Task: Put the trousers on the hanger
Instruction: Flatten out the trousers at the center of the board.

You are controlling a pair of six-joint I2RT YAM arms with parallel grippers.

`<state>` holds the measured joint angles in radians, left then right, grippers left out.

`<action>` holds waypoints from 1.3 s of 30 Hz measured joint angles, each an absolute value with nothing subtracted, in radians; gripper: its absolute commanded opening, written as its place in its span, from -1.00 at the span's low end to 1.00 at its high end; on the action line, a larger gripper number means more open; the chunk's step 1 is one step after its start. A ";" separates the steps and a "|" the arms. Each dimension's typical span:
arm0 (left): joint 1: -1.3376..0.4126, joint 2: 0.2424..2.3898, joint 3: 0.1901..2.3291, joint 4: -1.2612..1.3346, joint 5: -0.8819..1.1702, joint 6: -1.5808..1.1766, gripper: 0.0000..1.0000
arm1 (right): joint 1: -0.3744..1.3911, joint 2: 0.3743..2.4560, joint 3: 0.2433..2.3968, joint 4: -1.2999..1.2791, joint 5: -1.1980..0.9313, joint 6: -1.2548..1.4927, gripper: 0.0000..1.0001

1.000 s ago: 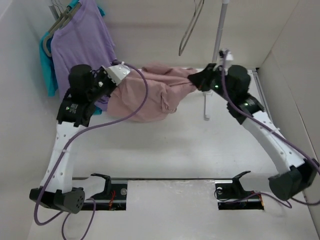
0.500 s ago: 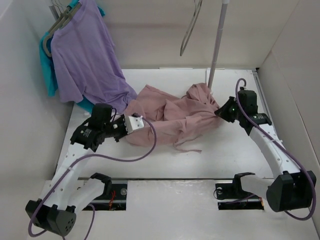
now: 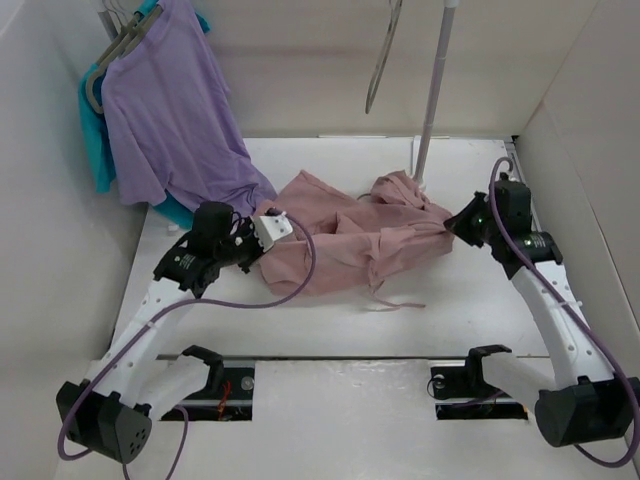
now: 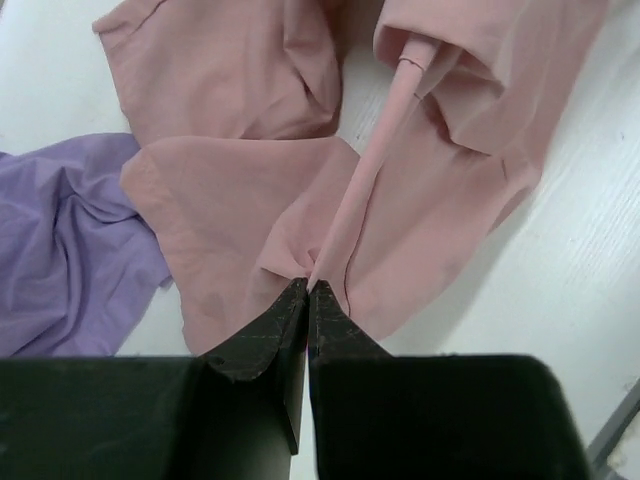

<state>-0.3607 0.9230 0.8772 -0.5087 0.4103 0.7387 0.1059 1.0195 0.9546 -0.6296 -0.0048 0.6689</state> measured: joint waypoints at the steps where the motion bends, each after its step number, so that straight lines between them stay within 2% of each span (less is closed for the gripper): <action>1: -0.360 0.939 0.882 -0.489 0.403 0.718 -1.00 | 0.106 1.018 0.995 -0.630 0.000 0.665 -1.00; 6: -0.336 1.099 1.050 -0.446 0.364 0.617 -1.00 | 0.106 1.173 1.257 -0.662 0.018 0.604 -1.00; 10: -0.315 1.162 1.207 -0.443 0.337 0.601 -1.00 | 0.106 1.200 1.246 -0.631 0.019 0.602 -1.00; 11: -0.315 1.161 1.211 -0.445 0.337 0.601 -1.00 | 0.106 1.186 1.213 -0.630 0.018 0.606 -0.83; 12: -0.317 1.154 1.210 -0.452 0.340 0.616 -1.00 | 0.106 1.160 1.161 -0.620 0.015 0.614 -0.47; 14: -0.332 1.134 1.168 -0.474 0.320 0.650 -1.00 | 0.103 1.103 1.055 -0.628 0.021 0.619 0.72; 15: -0.339 1.116 1.124 -0.500 0.296 0.669 -0.92 | 0.095 1.080 1.006 -0.635 0.030 0.617 0.85; 16: -0.349 1.102 1.082 -0.531 0.272 0.688 -0.34 | 0.084 1.066 0.962 -0.653 0.033 0.606 0.98; 17: -0.362 1.091 1.032 -0.564 0.249 0.714 -0.08 | 0.075 1.066 0.930 -0.676 0.039 0.603 0.98; 18: -0.377 1.087 0.984 -0.597 0.231 0.727 0.04 | 0.069 1.077 0.907 -0.694 0.046 0.598 0.98; 20: -0.406 1.103 0.913 -0.673 0.203 0.739 0.22 | 0.065 1.105 0.880 -0.718 0.054 0.598 0.98; 22: -0.424 1.142 0.889 -0.741 0.177 0.735 0.30 | 0.058 1.112 0.875 -0.733 0.057 0.604 0.98; 27: -0.378 1.204 0.921 -0.773 0.164 0.696 0.36 | 0.010 1.066 0.875 -0.689 0.055 0.635 0.98; 30: -0.340 1.229 0.963 -0.770 0.160 0.670 0.36 | -0.007 1.120 0.875 -0.624 0.037 0.648 0.95; 34: -0.304 1.238 0.968 -0.764 0.137 0.641 0.38 | -0.033 1.306 0.873 -0.503 -0.013 0.667 0.77; 38: -0.284 1.245 0.968 -0.754 0.144 0.608 0.42 | -0.054 1.492 0.876 -0.415 -0.027 0.691 0.43; 39: -0.281 1.248 0.968 -0.751 0.157 0.601 0.42 | -0.056 1.532 0.880 -0.402 -0.030 0.694 0.43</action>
<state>-0.2806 1.2484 0.9684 -0.7509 0.1570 0.6014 -0.0555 1.5318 0.8799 -0.4015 -0.0303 0.6941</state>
